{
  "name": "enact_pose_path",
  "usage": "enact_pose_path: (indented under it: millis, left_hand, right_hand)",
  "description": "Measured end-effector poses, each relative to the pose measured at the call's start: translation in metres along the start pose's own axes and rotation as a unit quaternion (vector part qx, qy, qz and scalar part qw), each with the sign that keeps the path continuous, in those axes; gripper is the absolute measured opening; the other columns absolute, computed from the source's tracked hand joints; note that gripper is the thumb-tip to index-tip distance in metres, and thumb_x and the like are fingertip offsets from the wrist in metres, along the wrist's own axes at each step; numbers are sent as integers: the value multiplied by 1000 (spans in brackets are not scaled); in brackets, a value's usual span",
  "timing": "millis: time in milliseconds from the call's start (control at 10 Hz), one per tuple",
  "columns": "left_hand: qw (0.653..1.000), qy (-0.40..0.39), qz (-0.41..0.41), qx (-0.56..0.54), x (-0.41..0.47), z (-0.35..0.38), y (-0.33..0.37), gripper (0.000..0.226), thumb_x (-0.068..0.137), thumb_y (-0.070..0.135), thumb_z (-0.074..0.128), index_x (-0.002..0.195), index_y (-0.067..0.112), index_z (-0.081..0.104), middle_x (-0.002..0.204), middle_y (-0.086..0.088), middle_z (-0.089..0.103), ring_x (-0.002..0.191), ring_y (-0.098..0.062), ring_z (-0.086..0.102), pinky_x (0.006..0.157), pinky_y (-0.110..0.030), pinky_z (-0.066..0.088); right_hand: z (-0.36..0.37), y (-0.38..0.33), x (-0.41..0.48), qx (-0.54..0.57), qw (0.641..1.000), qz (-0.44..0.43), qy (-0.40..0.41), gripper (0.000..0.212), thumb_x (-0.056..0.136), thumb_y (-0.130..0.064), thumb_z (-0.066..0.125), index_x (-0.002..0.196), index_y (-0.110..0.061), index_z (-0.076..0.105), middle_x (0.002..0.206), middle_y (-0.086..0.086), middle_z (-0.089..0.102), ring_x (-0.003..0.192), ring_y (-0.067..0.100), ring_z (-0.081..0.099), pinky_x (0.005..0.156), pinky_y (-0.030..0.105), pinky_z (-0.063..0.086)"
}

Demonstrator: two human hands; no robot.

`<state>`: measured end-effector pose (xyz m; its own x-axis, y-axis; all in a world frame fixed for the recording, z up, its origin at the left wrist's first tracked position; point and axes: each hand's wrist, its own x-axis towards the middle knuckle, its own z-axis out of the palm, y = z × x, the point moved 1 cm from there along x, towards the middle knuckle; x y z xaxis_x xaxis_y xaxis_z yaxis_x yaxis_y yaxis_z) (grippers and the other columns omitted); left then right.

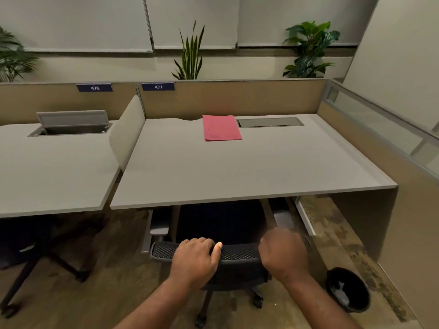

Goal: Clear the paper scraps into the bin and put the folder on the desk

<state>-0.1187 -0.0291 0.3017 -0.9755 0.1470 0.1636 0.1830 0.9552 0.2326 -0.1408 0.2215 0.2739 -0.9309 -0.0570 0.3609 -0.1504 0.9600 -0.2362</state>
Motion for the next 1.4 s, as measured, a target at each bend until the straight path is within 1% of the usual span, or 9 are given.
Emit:
enact_pose_path:
  millis: [200, 400, 600, 800, 1000, 1100, 1200, 1300, 1400]
  left_hand:
    - [1000, 1, -25, 2, 59, 21, 31, 58, 99, 58, 21, 91, 28, 70, 80, 11, 67, 78, -8, 62, 78, -31, 46]
    - [999, 8, -44, 5, 111, 32, 43, 57, 99, 56, 25, 90, 27, 73, 79, 10, 69, 76, -8, 64, 75, -31, 48]
    - [999, 17, -50, 5, 139, 45, 45, 53, 101, 56, 26, 93, 30, 72, 82, 14, 70, 78, -5, 63, 76, -29, 47]
    - [999, 14, -51, 6, 155, 48, 47, 53, 101, 56, 25, 94, 31, 72, 81, 15, 69, 76, -4, 61, 76, -28, 47]
    - [999, 15, -26, -11, 164, 47, 48, 60, 99, 60, 19, 91, 30, 70, 82, 13, 68, 77, -6, 61, 77, -30, 46]
    - [1000, 5, -16, -2, 167, 45, 49, 62, 97, 62, 17, 93, 29, 69, 85, 12, 69, 81, -8, 62, 79, -32, 46]
    - [1000, 10, -11, -9, 172, 34, 47, 57, 98, 61, 22, 113, 29, 68, 107, 11, 72, 100, -12, 64, 89, -34, 48]
    - [999, 31, -16, -3, 180, 19, 44, 56, 100, 59, 27, 131, 28, 61, 131, 8, 65, 121, -13, 58, 104, -35, 41]
    - [998, 54, -29, 10, 201, -11, 43, 60, 102, 57, 24, 150, 26, 43, 156, 6, 43, 146, -13, 35, 121, -35, 20]
  right_hand:
    - [9, 50, 60, 5, 1000, -22, -14, 19, 88, -46, 50, 84, -32, 61, 80, -13, 54, 72, 8, 43, 71, 30, 33]
    - [16, 76, 110, 15, 999, -33, -14, 21, 88, -46, 49, 80, -31, 61, 78, -13, 55, 71, 9, 40, 70, 32, 35]
    - [23, 91, 135, 32, 999, -34, -21, 21, 89, -44, 51, 81, -29, 63, 78, -11, 57, 74, 13, 49, 73, 36, 43]
    - [23, 97, 151, 43, 998, -36, -24, 20, 88, -43, 53, 81, -27, 65, 79, -10, 59, 75, 14, 53, 73, 36, 44]
    - [19, 99, 157, 39, 998, -34, -36, 25, 90, -46, 48, 85, -29, 65, 81, -13, 57, 75, 10, 49, 74, 32, 44]
    - [17, 101, 160, 41, 997, -26, -54, 27, 90, -49, 45, 87, -31, 65, 84, -16, 57, 78, 8, 49, 76, 31, 42]
    - [14, 97, 166, 44, 994, -22, -93, 29, 90, -54, 42, 89, -33, 62, 87, -16, 57, 82, 8, 50, 80, 32, 41]
    - [8, 90, 178, 58, 995, -26, -78, 28, 91, -53, 46, 94, -32, 65, 93, -15, 60, 88, 11, 54, 84, 34, 41]
    - [-10, 79, 205, 81, 996, -30, -28, 29, 93, -47, 54, 106, -26, 70, 105, -10, 66, 99, 15, 59, 89, 37, 41]
